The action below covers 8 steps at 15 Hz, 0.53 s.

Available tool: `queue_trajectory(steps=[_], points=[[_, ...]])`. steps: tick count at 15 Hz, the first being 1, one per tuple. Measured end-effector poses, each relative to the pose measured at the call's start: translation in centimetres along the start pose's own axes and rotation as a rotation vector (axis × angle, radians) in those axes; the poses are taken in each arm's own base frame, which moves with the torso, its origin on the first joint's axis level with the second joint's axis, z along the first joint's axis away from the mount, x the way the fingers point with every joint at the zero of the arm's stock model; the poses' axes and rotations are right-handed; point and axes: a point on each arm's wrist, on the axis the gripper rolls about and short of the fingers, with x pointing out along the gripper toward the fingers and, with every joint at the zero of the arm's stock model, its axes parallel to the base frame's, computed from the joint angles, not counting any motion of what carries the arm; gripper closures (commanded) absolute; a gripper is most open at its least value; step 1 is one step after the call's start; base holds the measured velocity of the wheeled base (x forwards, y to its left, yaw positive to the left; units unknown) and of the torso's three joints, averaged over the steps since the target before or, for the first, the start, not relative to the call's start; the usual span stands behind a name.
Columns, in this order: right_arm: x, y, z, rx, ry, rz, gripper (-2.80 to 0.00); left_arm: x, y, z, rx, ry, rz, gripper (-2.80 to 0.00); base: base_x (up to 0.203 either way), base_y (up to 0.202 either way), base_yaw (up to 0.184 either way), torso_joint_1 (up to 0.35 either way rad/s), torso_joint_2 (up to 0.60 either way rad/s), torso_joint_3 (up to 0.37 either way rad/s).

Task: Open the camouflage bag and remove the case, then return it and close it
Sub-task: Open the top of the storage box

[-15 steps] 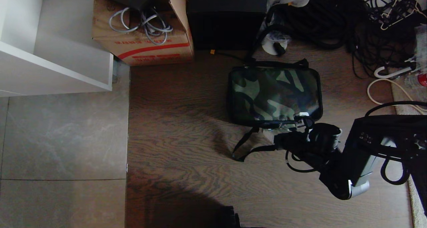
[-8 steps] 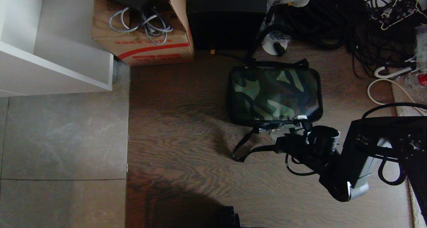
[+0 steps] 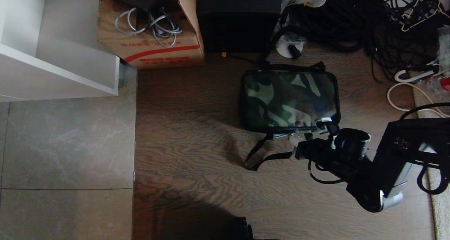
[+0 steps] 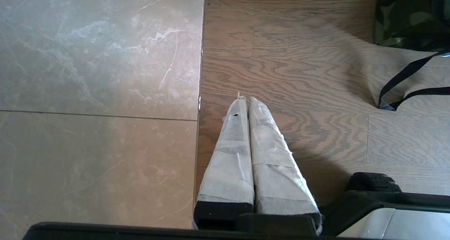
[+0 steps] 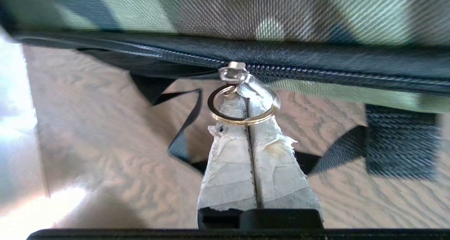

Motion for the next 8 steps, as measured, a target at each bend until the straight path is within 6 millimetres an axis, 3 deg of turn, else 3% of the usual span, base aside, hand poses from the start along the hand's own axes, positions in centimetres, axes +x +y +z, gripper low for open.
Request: queue_trajectory(steps=[8], points=[[-3.5, -2.7, 1.8, -0.054, 0.088, 0.000, 0.00, 0.0, 0.0, 0.0, 0.000, 0.000, 0.001, 0.00, 0.000, 0.000, 0.000, 0.000, 0.00, 0.000]])
